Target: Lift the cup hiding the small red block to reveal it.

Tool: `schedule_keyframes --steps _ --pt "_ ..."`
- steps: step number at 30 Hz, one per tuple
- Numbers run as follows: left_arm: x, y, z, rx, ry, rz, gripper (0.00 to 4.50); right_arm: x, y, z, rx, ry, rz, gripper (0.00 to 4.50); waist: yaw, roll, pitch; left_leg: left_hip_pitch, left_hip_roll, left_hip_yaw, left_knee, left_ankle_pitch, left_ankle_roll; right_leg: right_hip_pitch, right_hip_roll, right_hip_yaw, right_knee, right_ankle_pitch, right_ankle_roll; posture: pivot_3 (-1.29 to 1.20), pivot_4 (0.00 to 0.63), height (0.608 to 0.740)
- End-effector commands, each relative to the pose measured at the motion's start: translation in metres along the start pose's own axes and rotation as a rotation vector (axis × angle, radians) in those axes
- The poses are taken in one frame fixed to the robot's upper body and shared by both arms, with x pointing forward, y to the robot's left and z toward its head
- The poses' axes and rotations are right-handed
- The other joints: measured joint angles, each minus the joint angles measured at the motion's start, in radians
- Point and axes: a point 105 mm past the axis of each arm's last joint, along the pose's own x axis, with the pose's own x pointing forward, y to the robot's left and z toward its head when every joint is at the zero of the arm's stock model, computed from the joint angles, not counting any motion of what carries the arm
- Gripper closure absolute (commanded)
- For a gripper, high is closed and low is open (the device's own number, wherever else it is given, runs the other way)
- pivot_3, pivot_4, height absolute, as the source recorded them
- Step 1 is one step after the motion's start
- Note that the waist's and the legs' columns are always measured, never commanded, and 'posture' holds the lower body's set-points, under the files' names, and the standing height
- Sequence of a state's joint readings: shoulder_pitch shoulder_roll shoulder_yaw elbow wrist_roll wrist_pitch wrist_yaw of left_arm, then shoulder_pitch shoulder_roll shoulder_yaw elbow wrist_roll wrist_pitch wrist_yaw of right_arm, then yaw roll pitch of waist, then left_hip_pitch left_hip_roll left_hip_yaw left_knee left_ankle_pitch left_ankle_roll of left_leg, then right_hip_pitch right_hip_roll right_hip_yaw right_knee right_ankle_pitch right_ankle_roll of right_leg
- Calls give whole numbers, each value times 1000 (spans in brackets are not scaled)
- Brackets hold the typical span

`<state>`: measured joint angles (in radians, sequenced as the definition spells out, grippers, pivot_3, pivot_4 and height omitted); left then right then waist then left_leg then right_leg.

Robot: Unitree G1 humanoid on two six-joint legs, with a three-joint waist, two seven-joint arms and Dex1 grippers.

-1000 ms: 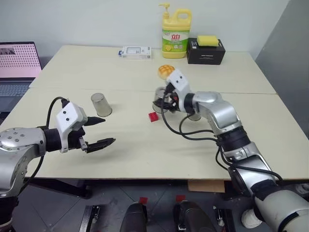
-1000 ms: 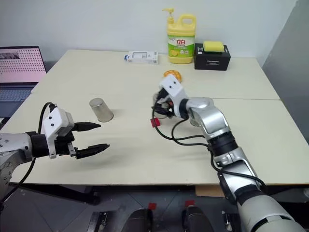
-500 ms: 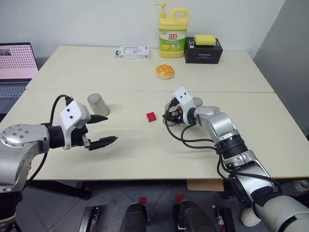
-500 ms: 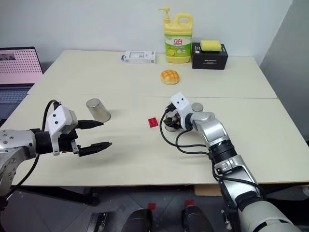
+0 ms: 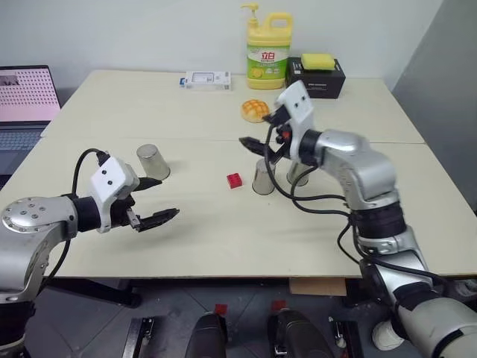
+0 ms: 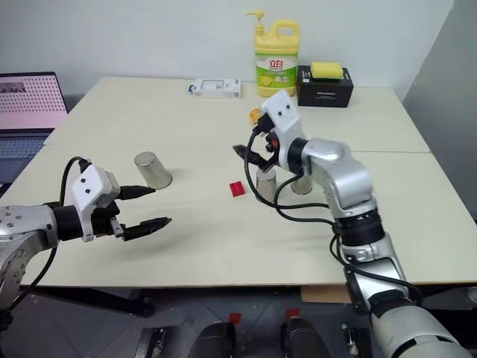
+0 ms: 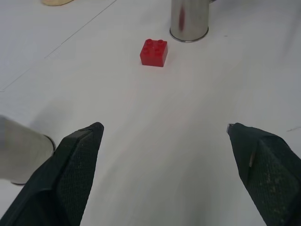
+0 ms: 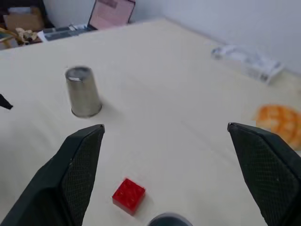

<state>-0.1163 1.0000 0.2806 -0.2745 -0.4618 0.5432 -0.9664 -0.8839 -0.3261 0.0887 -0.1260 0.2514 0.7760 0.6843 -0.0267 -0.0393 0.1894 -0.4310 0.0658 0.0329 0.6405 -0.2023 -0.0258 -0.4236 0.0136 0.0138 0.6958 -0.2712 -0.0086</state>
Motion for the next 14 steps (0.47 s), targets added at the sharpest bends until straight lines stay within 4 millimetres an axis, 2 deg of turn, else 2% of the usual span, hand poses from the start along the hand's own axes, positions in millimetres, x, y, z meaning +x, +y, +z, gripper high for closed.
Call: schedule_keyframes --steps 1,4,8,11,14 --pt "-13 6 9 46 -5 45 0 -37 24 -2 -44 -39 141 41 4 0 0 0 0 0 0 0 0 0 -1 0 0 0 0 0 150 740" --pt "-18 8 8 34 4 48 0 -64 40 -22 -29 2 212 41 3 0 0 0 -1 0 0 0 0 1 -2 0 -1 0 0 0 150 740" --pt "-21 7 6 19 24 35 0 -89 56 -40 0 63 273 41 -2 0 0 2 -1 0 0 0 0 1 -1 1 0 0 0 0 150 740" --pt "-23 6 4 19 36 28 0 -98 58 -48 7 93 252 41 -7 0 0 5 -1 1 0 0 0 2 -1 2 1 0 0 0 150 740" --pt "-25 4 3 8 43 6 0 -105 51 -54 9 117 207 41 -6 0 0 5 -1 1 0 0 0 2 0 1 1 0 0 0 150 740"
